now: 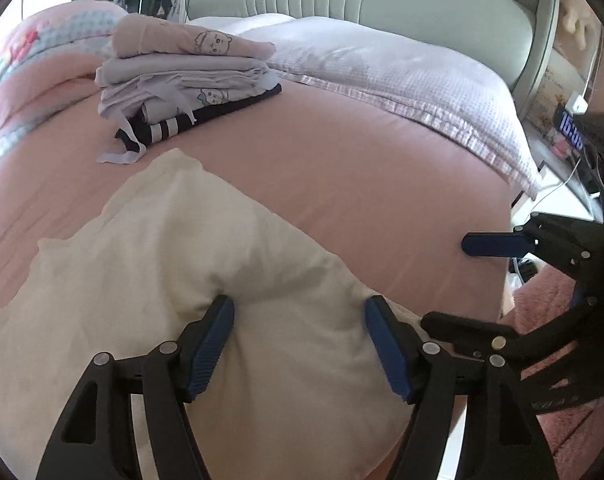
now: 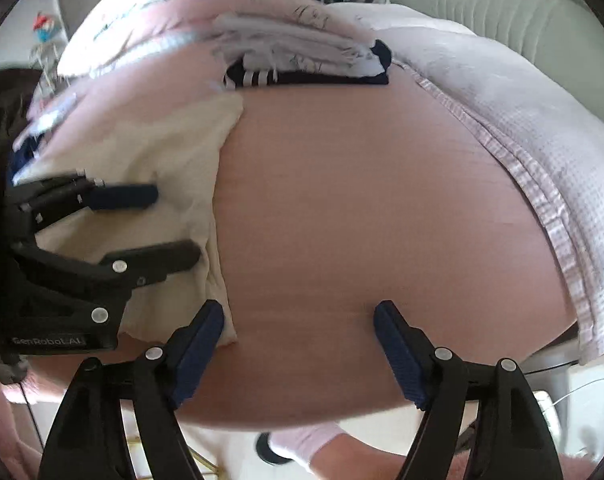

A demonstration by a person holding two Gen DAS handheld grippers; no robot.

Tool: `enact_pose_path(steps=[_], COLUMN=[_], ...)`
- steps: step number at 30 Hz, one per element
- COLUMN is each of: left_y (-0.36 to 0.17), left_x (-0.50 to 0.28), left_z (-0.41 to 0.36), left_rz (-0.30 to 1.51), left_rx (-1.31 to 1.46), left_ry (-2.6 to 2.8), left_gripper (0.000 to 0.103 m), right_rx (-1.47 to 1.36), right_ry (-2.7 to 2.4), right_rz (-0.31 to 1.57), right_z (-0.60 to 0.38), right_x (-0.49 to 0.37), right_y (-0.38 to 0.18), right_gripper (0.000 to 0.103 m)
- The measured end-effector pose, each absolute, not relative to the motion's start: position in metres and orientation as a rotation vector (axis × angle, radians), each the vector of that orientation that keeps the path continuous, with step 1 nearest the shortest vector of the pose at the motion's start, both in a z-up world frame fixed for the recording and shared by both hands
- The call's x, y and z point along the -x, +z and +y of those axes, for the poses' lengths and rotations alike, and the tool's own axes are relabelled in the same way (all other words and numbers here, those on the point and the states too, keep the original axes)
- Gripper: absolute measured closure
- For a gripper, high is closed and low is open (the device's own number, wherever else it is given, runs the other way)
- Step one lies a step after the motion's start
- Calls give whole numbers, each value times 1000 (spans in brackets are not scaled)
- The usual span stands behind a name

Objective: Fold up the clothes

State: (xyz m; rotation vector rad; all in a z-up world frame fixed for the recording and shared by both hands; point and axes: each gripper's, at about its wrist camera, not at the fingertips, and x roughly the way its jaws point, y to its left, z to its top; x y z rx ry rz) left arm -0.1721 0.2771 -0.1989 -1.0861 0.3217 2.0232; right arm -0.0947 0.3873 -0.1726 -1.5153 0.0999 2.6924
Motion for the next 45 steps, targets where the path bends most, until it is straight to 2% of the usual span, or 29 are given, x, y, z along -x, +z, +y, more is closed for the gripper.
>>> enact_pose_path(steps=[3,9,12,15,16,18,20,23,26,29,32,34,35,37,39,44,45], left_y=[-183,-178,-198,-188,-183,-173,-175,-182,-194,-194,-186,-178,-175,-170,-167,-177,-183], left_x=[169,144,145,140,141,146,146,144,134,137,144,154,158,165,167,188,196], left_z=[257,227,201,147,124,78,74,78,100,88,53,14,-2,-19,-20,10,19], left_rz=[238,408,471,382,286,15,-20,6,160,244,305,253,211,167,172,229,252], left_rx=[1111,1112,1247,1287,1316,1351,1343,1334,1288,1334,1401,1445,1457,1434,1364,1254,1260], left_ry=[2082,2242,2254,2284,2322,2398,2418,2434,2395,2422,2504,2548,2546,2521,2477,2378,2366], left_gripper=[36,36,35,34,35,35,35,35,35,33,34,34,34,34,34,34,34], right_rx=[1462,1400,1506,1435,1409,1383,1313,1332,1421,1546,1537,1473,1471,1453,1505,1629,1632], right_ry=[2714,2816,2718,2518,2451,2491,2586,2742,2832,2670,2528,2462,2501,2591,2701,2739,2751], right_rz=[39,-168,-154,-200,-215,18,114,-15,-103,-337,-145,-65,67,120,-29,-581,-583], right_z=[386,349,354,378,386,409,402,351,306,285,328,353,362,354,319,229,228], right_x=[90,104,111,103,101,96,98,111,114,121,121,118,120,128,151,200,212], right_y=[-166,-162,-179,-170,-167,-155,-143,-139,-144,-168,-163,-152,-144,-132,-128,-155,-158], right_gripper=[26,26,24,24,24,24,24,24,24,24,24,24,24,24,24,24,24])
